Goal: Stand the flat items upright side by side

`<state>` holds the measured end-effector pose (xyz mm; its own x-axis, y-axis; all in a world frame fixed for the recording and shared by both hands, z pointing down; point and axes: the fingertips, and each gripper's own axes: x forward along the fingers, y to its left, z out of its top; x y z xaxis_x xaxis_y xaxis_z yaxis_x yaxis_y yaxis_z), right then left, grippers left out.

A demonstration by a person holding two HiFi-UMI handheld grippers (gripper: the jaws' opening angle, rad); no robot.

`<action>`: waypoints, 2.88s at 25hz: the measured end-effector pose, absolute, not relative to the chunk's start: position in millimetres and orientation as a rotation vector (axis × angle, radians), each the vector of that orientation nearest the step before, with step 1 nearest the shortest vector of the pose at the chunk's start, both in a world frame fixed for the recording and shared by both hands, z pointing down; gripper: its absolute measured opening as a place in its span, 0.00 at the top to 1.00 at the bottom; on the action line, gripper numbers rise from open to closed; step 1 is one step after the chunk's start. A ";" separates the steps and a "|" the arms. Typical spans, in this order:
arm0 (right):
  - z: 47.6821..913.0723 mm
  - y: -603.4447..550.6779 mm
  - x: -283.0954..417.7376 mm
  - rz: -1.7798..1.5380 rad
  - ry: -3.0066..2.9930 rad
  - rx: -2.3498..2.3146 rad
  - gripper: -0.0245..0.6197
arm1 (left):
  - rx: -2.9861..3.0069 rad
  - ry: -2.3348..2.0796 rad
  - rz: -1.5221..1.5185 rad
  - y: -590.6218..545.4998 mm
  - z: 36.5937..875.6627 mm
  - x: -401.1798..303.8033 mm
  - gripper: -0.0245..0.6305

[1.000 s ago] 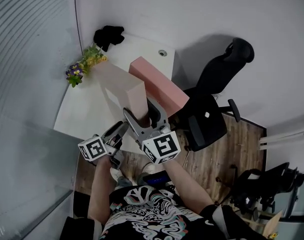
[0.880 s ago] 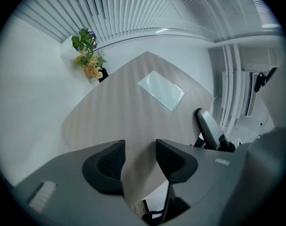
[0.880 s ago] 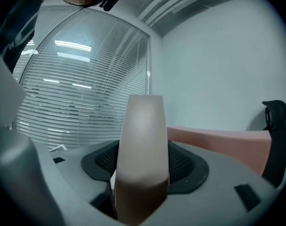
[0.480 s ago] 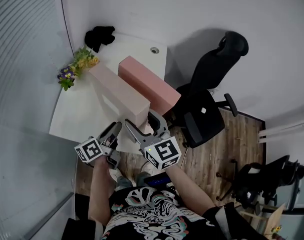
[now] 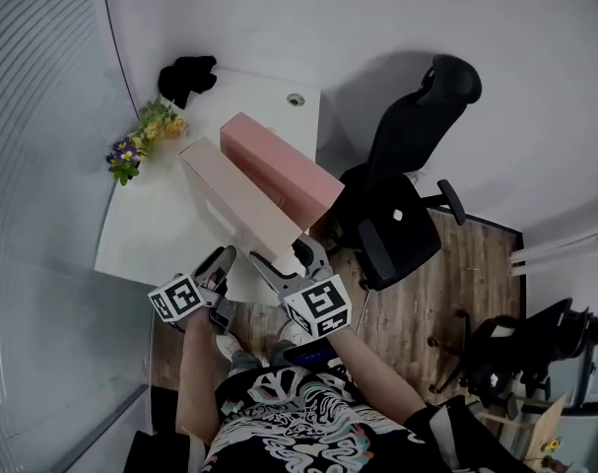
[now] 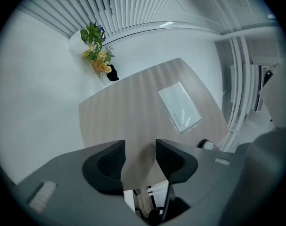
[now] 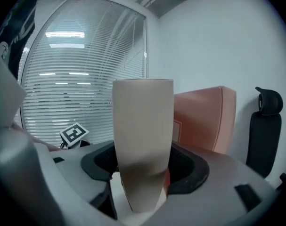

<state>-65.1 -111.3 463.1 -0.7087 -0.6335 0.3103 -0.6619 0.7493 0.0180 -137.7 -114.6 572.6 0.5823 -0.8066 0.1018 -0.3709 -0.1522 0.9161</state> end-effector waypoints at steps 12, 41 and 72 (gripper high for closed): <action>462.6 -105.2 -58.2 0.132 -2.591 1.013 0.49 | 1.715 -1.003 -0.457 -111.8 596.6 -128.6 0.68; 459.0 -100.7 -11.4 0.221 -2.576 1.115 0.59 | 1.635 -0.998 -0.477 -132.4 616.7 -128.3 0.70; 444.1 -120.7 -19.0 0.174 -2.692 1.029 0.54 | 1.583 -1.000 -0.501 -145.1 620.0 -127.2 0.70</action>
<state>-19.0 -120.7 444.1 -0.7181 -0.6385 0.2767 -0.6688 0.7431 -0.0210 -127.2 -145.1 620.0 0.5473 -0.8140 0.1947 -0.3321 0.0023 0.9432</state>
